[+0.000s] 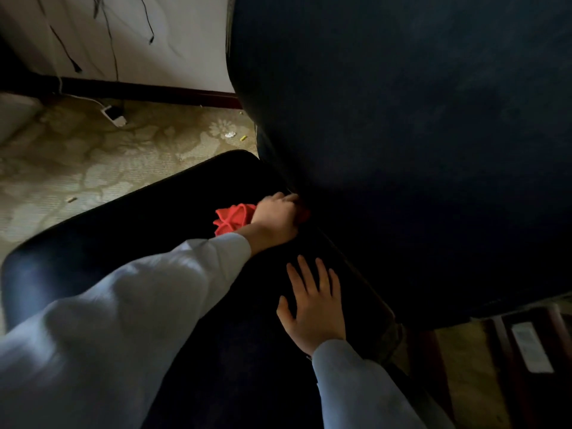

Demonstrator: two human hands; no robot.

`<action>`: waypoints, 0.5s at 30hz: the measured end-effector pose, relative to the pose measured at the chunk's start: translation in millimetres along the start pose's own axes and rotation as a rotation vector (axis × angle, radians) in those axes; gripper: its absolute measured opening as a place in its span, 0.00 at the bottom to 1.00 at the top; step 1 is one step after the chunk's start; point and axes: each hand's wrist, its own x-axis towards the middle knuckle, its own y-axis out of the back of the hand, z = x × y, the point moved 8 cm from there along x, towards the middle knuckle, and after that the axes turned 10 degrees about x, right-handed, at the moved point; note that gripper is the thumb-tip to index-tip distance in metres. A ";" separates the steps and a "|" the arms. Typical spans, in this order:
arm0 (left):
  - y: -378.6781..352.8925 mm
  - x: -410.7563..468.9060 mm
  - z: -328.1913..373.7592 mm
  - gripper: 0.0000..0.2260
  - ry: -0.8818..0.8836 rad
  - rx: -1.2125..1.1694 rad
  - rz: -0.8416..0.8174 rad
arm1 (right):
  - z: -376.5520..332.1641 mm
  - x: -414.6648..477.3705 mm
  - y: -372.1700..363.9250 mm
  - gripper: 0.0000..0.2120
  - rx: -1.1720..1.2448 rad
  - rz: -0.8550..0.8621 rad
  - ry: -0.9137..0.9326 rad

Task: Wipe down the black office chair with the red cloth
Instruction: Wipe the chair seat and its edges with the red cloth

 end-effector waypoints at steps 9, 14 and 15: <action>8.2 6.0 3.0 0.16 -0.099 0.079 0.009 | -0.2 -1.3 1.6 0.26 0.051 0.032 0.008; 12.5 12.0 -37.5 0.15 0.187 0.109 0.038 | 0.6 -0.3 1.0 0.27 0.047 0.041 0.010; 11.7 10.4 -36.3 0.15 0.225 0.112 0.049 | 0.8 -0.1 1.0 0.27 0.051 0.046 0.015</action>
